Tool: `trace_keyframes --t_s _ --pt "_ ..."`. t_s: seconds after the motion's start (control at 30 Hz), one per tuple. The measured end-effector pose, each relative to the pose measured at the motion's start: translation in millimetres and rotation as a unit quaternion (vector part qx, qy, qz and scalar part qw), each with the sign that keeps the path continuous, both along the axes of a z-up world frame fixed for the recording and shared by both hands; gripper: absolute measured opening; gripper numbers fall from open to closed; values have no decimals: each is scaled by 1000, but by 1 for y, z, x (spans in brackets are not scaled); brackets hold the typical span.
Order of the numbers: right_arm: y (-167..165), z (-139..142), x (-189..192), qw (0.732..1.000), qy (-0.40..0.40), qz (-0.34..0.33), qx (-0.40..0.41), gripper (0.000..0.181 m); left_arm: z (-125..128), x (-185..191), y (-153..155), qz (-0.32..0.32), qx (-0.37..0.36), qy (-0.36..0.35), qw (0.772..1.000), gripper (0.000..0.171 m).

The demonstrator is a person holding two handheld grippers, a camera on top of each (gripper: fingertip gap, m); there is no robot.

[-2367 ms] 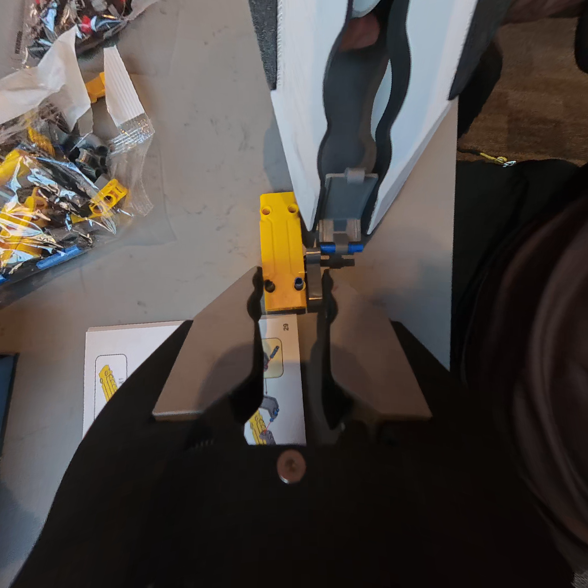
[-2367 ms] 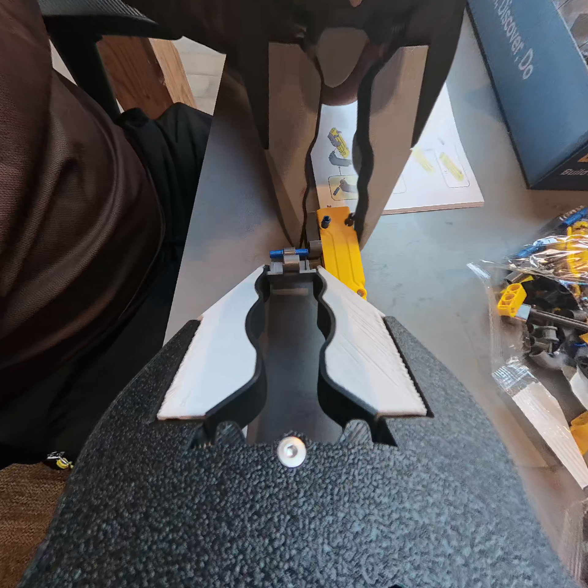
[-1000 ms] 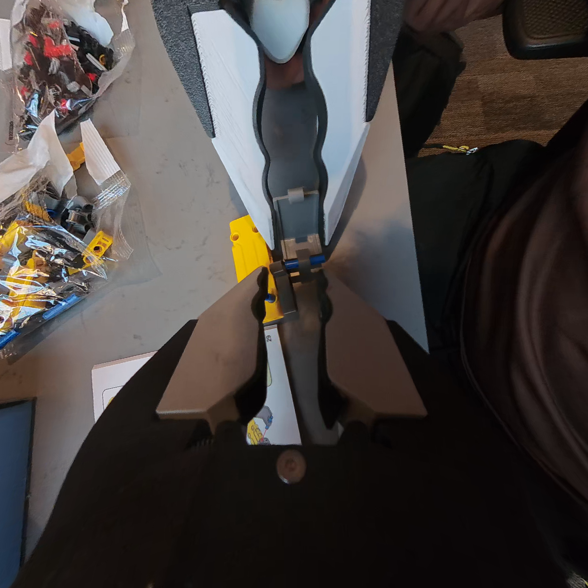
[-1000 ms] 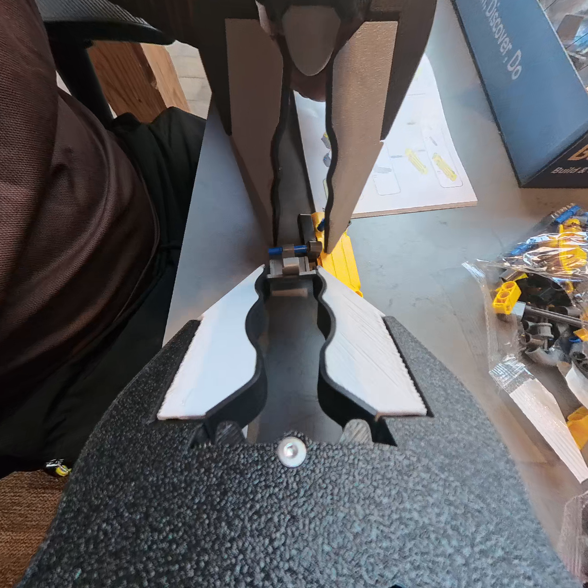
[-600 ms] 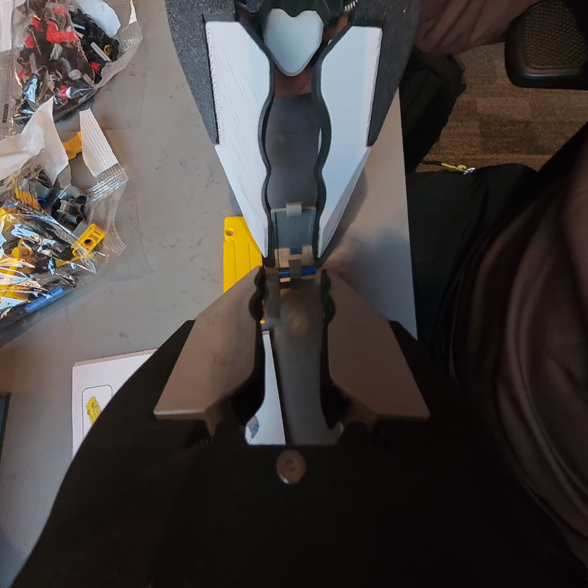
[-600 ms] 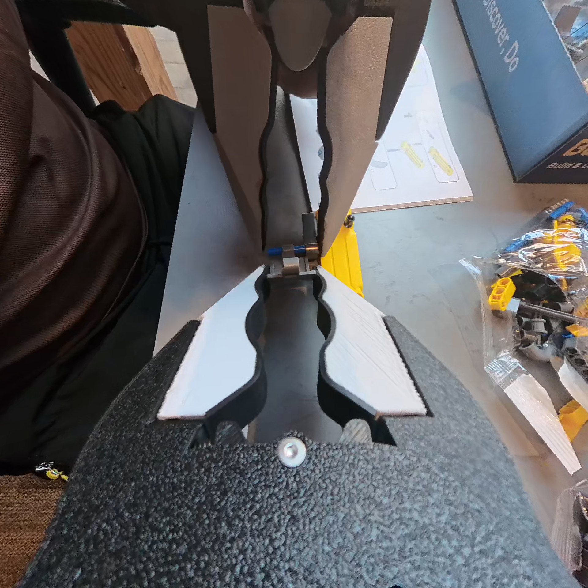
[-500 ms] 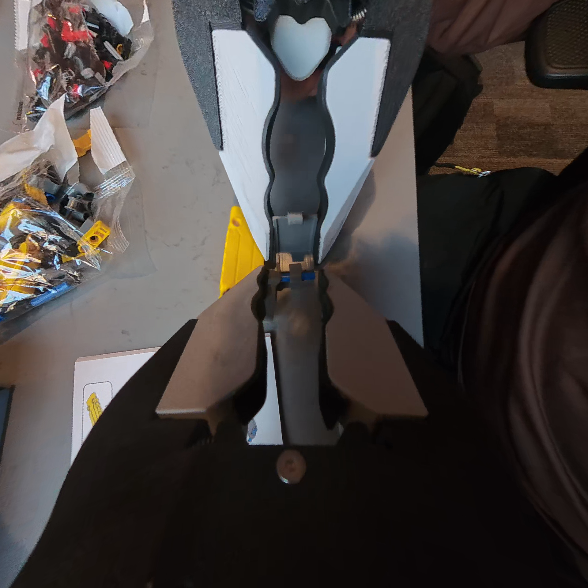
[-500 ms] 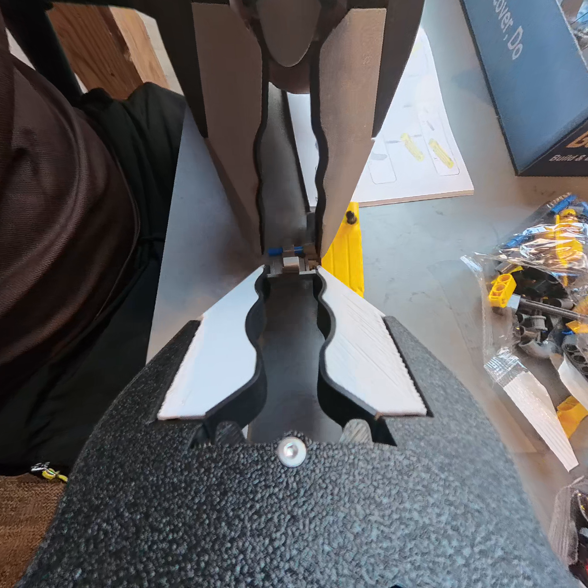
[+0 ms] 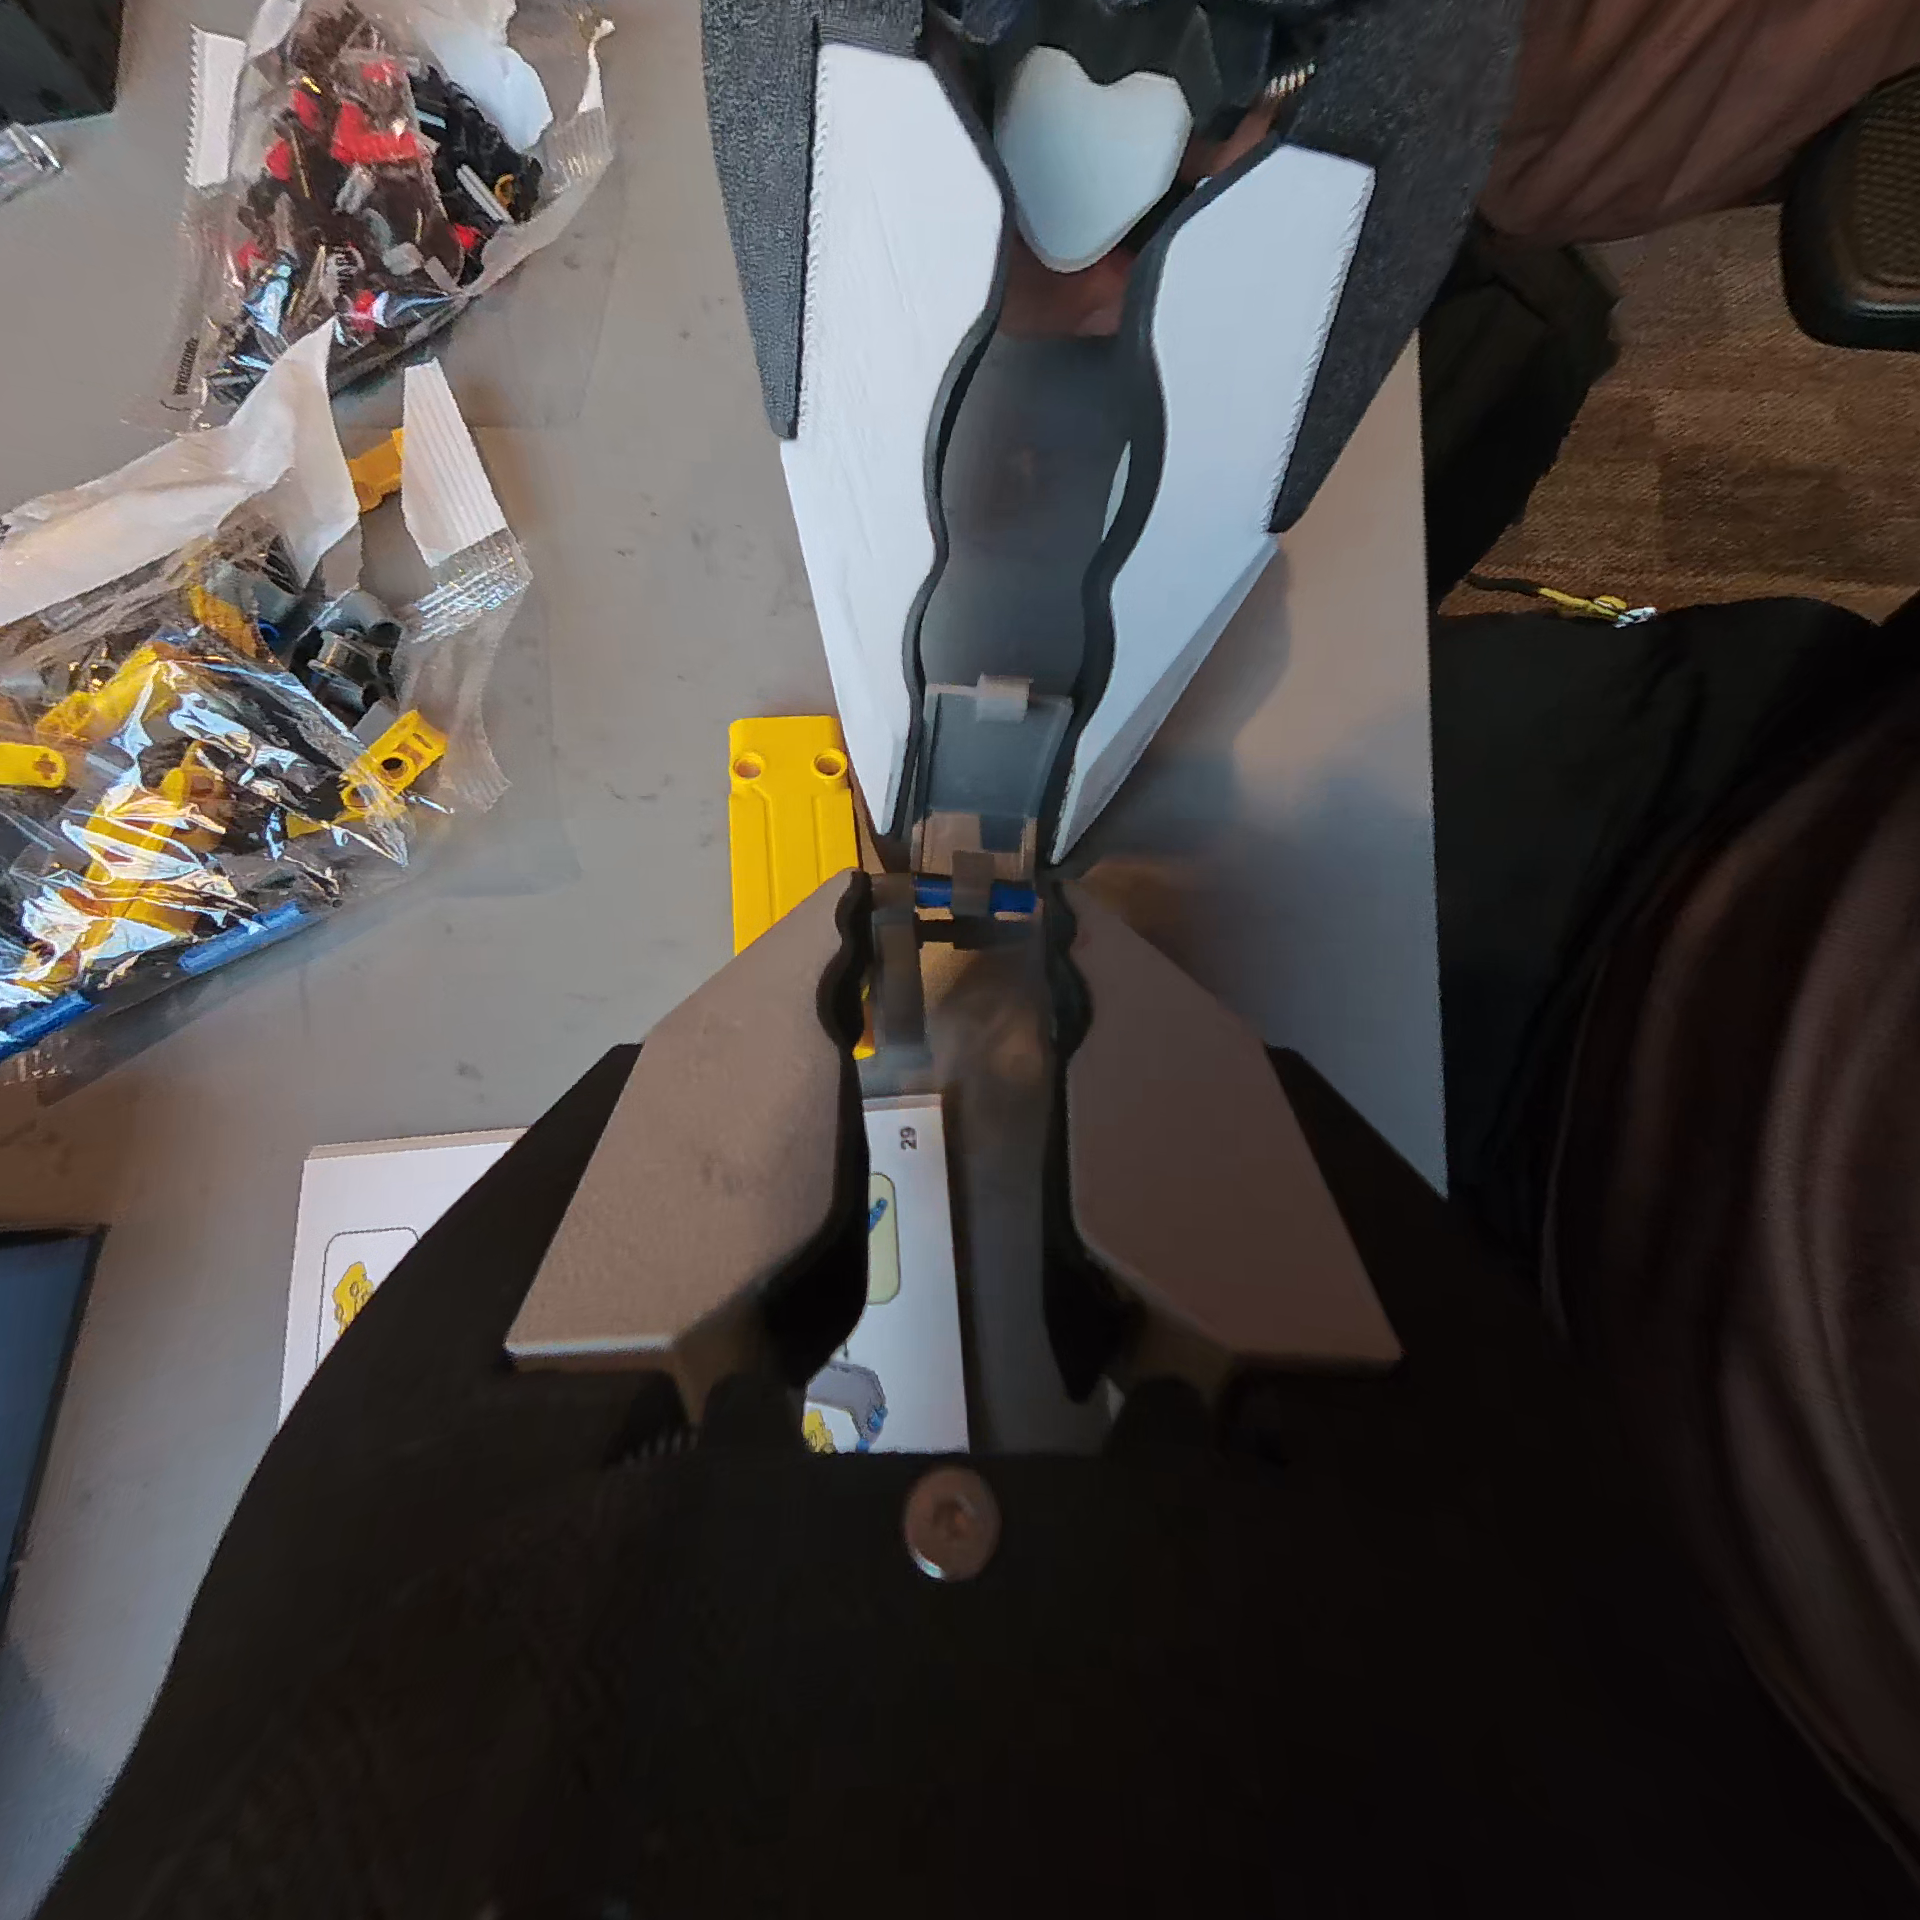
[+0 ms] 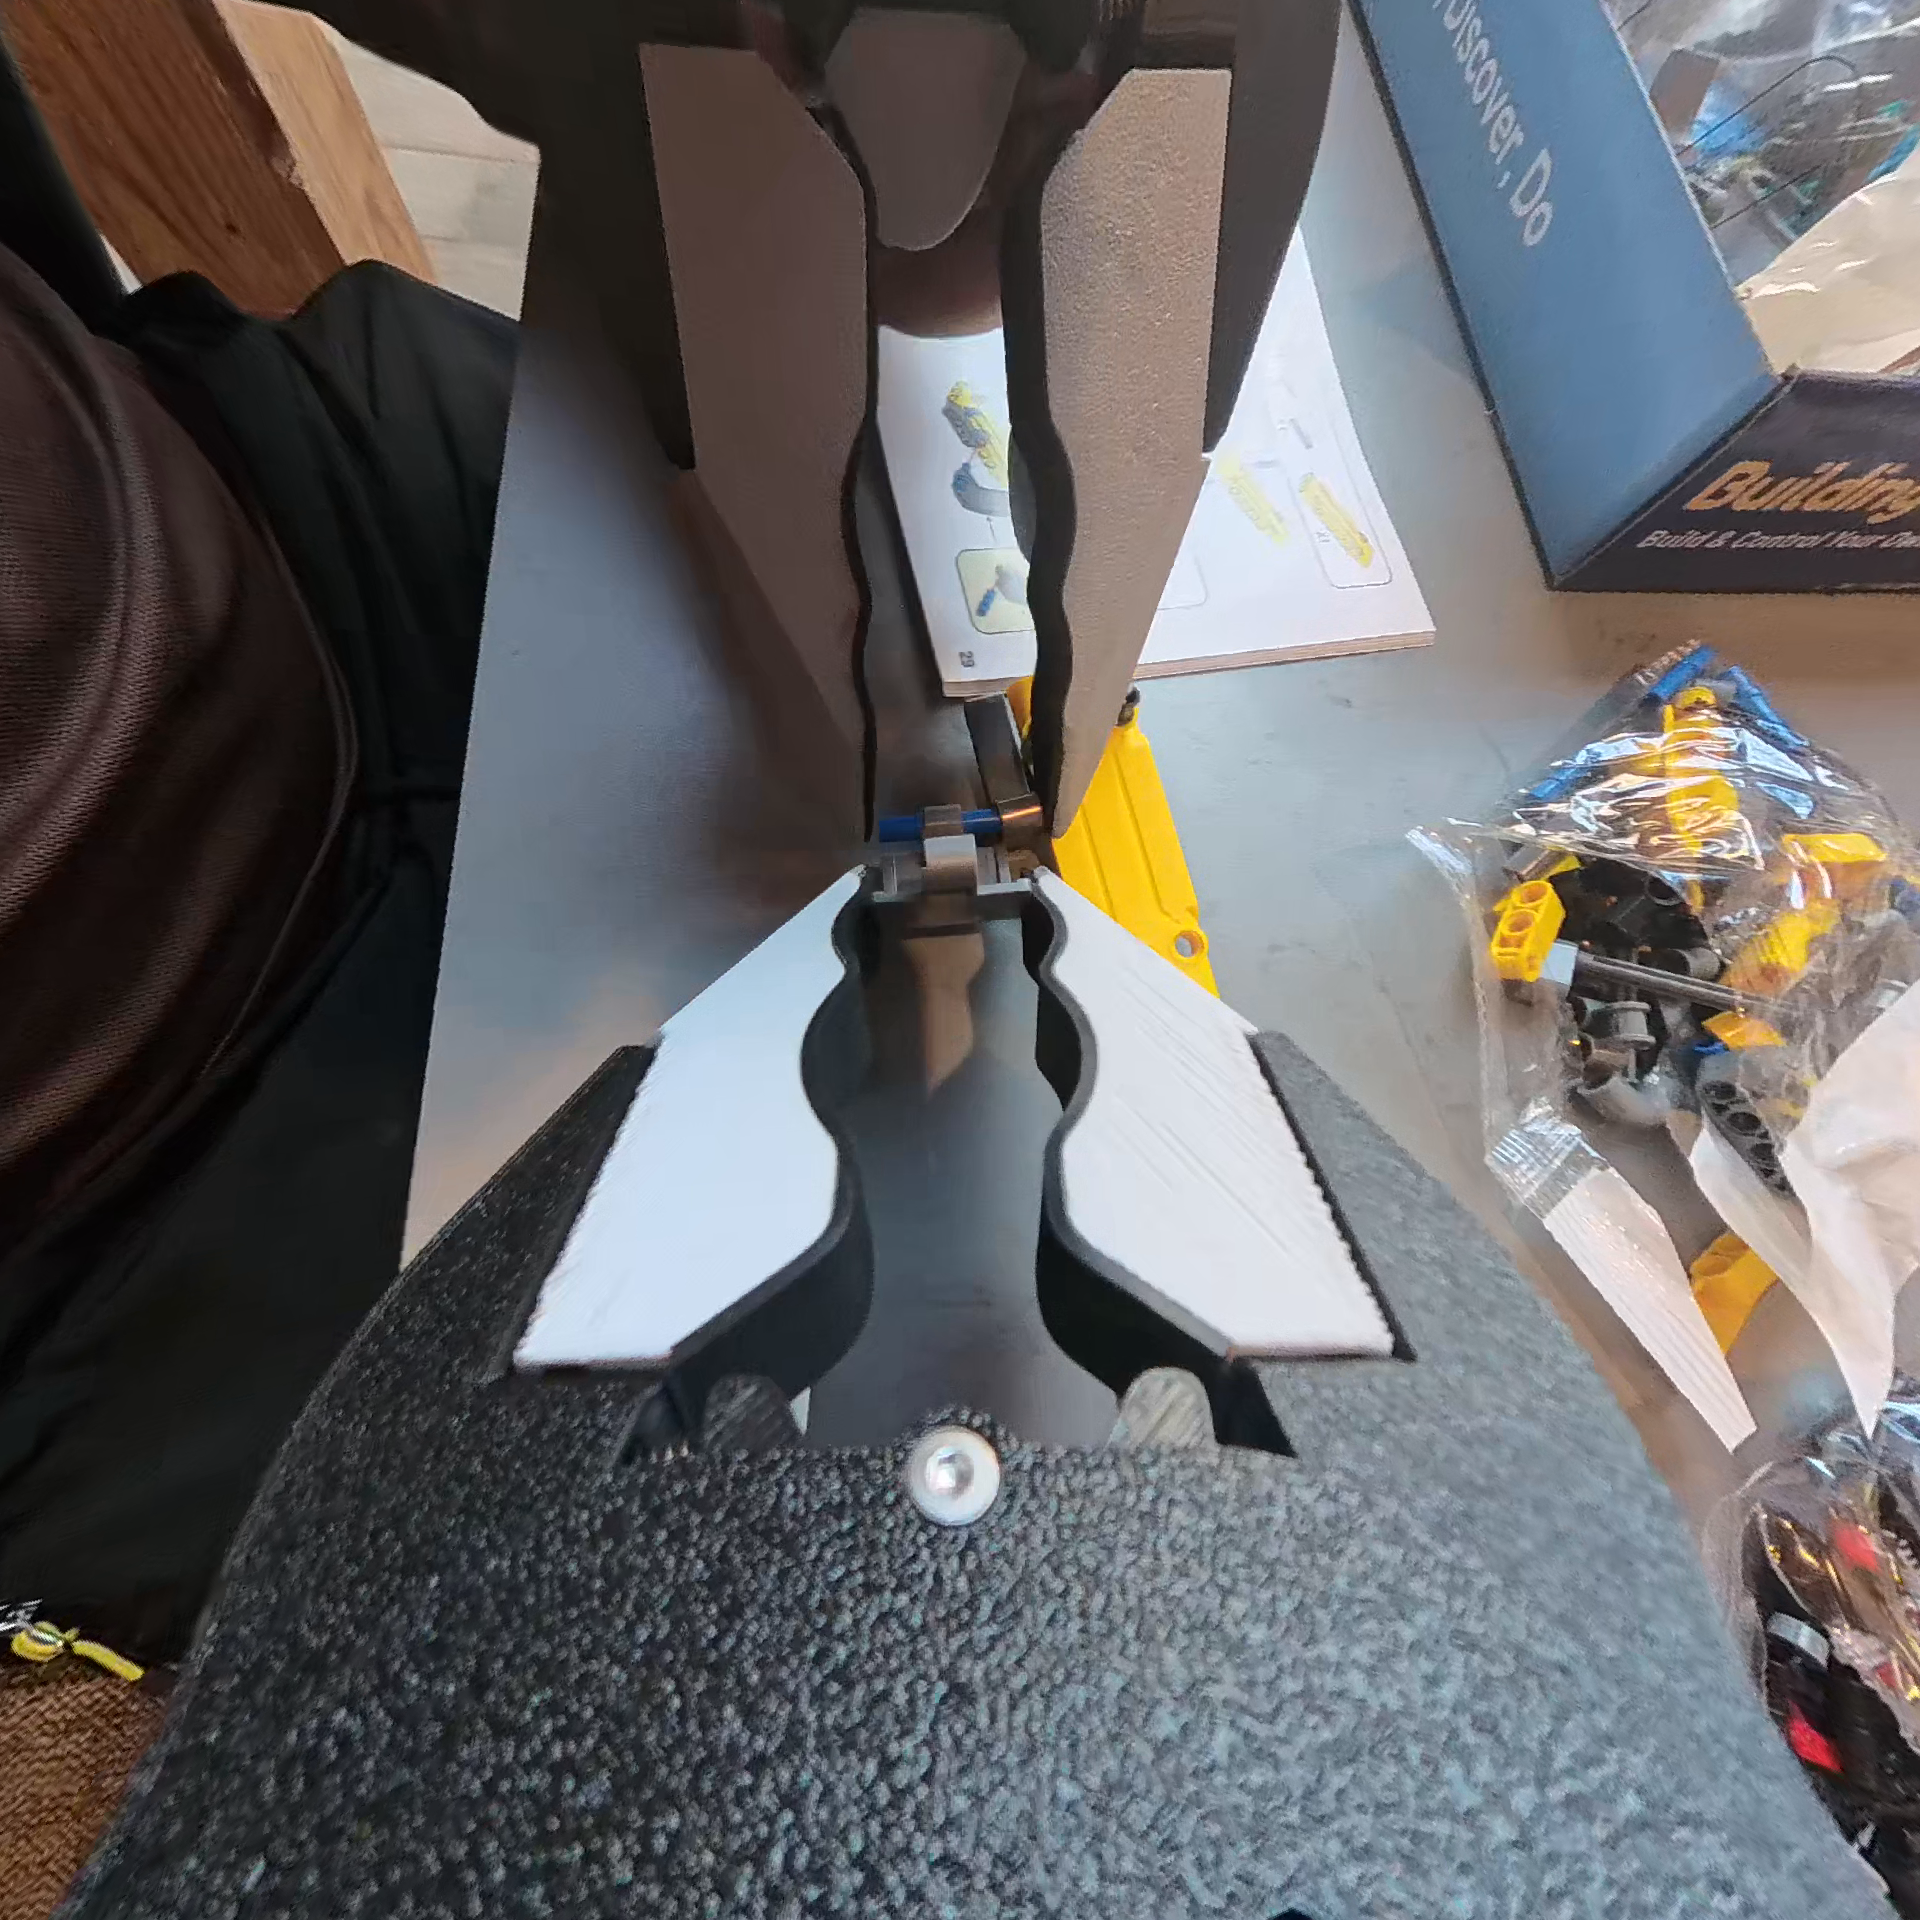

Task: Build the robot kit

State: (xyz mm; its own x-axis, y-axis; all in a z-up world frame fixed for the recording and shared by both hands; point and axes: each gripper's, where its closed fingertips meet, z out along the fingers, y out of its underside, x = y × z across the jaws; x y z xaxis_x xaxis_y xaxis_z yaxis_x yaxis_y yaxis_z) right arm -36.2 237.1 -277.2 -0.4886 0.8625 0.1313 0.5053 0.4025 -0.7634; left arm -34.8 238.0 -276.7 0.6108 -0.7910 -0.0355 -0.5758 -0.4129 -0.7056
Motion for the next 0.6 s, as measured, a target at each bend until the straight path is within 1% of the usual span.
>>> trace_keyframes --t_s 0.17,0.3,0.43,0.5,0.6 --pt "2 2 -1 1000 7 1 4 27 1 -1 2 -1 4 -13 1000 29" --pt "4 1 -1 1000 9 10 14 27 2 1 -1 -27 -4 -47 999 37" --pt "5 1 -2 1000 10 13 19 27 2 -2 3 -23 -4 -62 998 28" --pt "6 0 -4 999 10 15 30 26 2 -3 4 -20 -4 -63 998 29" --pt "6 0 -5 1000 -6 20 17 26 2 -4 5 -16 5 -55 998 29"
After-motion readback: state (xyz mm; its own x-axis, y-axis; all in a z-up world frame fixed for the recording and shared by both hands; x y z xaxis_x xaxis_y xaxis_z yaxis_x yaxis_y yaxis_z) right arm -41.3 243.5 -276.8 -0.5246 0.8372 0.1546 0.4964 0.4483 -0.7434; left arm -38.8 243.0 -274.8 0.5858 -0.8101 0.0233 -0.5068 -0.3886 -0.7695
